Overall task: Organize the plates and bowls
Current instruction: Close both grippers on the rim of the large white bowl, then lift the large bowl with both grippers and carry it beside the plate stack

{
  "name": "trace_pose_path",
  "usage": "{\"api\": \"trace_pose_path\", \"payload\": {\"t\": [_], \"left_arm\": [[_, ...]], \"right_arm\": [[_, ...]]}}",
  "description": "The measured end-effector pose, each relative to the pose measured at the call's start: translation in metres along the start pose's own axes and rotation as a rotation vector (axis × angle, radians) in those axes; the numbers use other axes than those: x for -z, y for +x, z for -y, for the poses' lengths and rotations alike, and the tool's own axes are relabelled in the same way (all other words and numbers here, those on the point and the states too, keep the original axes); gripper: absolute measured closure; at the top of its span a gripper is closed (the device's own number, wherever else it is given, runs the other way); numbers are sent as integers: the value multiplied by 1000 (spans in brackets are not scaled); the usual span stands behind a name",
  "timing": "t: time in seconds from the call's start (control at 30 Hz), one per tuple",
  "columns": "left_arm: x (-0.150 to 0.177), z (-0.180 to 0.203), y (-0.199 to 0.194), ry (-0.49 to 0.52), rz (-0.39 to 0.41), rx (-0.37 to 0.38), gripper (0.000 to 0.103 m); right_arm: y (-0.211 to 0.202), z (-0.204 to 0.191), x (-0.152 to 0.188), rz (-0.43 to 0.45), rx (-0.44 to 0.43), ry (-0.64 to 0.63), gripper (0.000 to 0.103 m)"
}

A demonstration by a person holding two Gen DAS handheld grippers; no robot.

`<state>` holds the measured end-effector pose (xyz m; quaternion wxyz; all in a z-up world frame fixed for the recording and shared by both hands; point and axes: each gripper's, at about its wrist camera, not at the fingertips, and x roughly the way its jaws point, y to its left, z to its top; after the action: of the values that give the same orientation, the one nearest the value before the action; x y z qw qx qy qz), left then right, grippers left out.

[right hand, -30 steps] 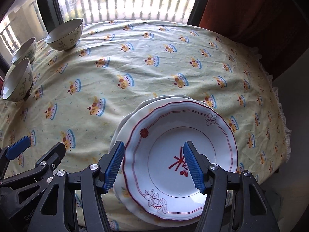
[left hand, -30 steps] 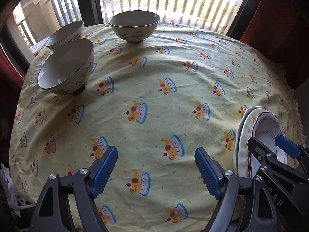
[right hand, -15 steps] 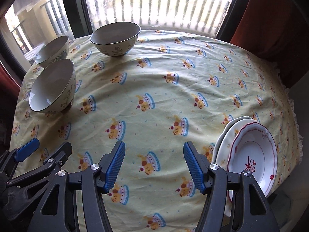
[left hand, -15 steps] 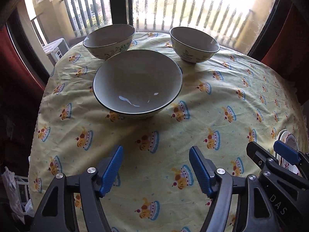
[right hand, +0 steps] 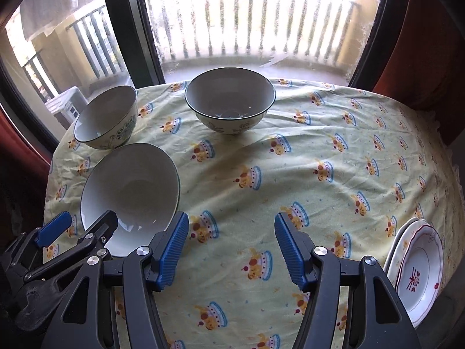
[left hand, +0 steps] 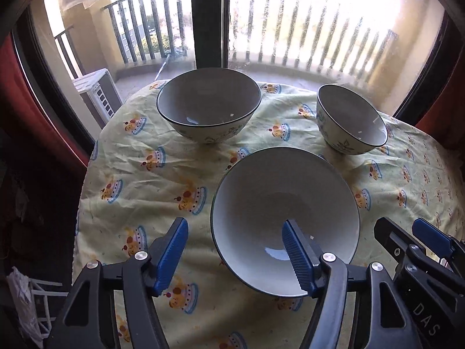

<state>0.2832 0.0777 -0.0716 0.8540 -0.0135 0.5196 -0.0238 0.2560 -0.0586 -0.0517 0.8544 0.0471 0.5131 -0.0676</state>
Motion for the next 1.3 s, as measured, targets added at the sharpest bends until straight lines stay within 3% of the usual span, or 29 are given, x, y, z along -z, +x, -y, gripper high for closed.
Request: {"api": "trace_pose_path", "payload": {"t": [0.17, 0.23, 0.6, 0.73, 1.3], "left_arm": [[-9, -5, 22, -1, -49, -2, 40], [-10, -3, 29, 17, -63, -1, 47], [-13, -10, 49, -10, -131, 54, 73], [-13, -10, 46, 7, -119, 79, 79], [16, 19, 15, 92, -106, 118, 80]], "right_arm": [[20, -13, -12, -18, -10, 14, 43], [26, -15, -14, -25, -20, 23, 46], [59, -33, -24, -120, -104, 7, 87], [58, -36, -25, -118, -102, -23, 88], [27, -12, 3, -117, -74, -33, 89]]}}
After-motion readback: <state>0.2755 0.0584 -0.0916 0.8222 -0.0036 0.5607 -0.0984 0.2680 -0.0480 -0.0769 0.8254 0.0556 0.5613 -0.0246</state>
